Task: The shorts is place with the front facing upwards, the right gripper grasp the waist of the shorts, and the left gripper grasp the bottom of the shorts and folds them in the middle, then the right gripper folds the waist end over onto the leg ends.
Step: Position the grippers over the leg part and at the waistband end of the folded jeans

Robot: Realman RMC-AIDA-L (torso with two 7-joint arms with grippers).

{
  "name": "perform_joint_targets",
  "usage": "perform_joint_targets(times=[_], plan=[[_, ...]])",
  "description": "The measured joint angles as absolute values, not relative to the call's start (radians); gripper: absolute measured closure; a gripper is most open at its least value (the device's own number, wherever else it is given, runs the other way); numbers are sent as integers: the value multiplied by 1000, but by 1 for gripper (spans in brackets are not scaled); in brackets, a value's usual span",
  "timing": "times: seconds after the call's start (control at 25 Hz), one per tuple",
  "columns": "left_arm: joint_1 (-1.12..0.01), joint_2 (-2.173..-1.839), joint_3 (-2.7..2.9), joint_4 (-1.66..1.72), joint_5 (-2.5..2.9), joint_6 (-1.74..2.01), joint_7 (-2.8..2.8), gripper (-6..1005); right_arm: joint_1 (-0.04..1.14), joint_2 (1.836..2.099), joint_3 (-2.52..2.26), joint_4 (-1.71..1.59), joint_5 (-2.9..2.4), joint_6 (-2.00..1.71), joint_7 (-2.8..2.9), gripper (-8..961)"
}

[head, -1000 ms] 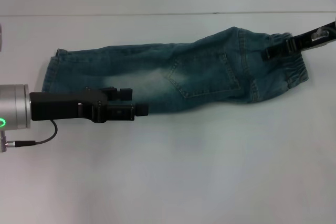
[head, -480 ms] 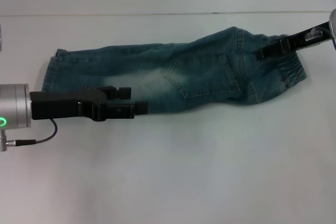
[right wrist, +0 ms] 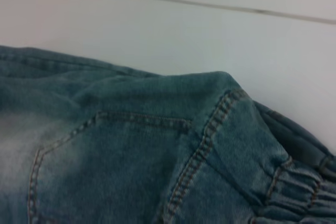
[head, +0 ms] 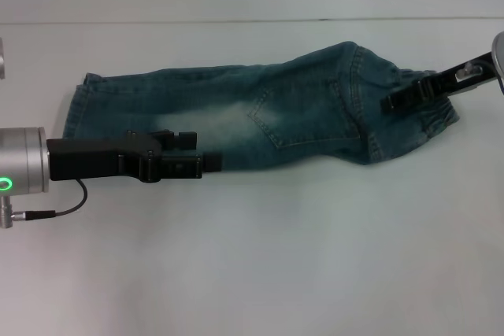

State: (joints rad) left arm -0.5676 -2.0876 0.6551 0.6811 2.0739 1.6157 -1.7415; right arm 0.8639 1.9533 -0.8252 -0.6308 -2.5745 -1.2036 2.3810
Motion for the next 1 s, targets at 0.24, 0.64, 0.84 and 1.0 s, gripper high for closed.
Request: perform_joint_targets(times=[0.24,0.64,0.84,1.0], plan=[[-568,-2088,655,681,2074,1615,-1741,111,849,1939,-823,-648,-2575,-1229,2386,116],[-570,-2088,655,681,2074,1614,-1742,112,843,1937,-836,-649,-2576,-1238,2370,296],[-572,-2088,655,679,2074,1612,-1744,112,840,1936,-836,-653,-2576,-1242,2364,497],[-574,-2095,650,670,2066,1585,-1746,111,829,1939,-833,-692,-2575,-1262,2363,763]])
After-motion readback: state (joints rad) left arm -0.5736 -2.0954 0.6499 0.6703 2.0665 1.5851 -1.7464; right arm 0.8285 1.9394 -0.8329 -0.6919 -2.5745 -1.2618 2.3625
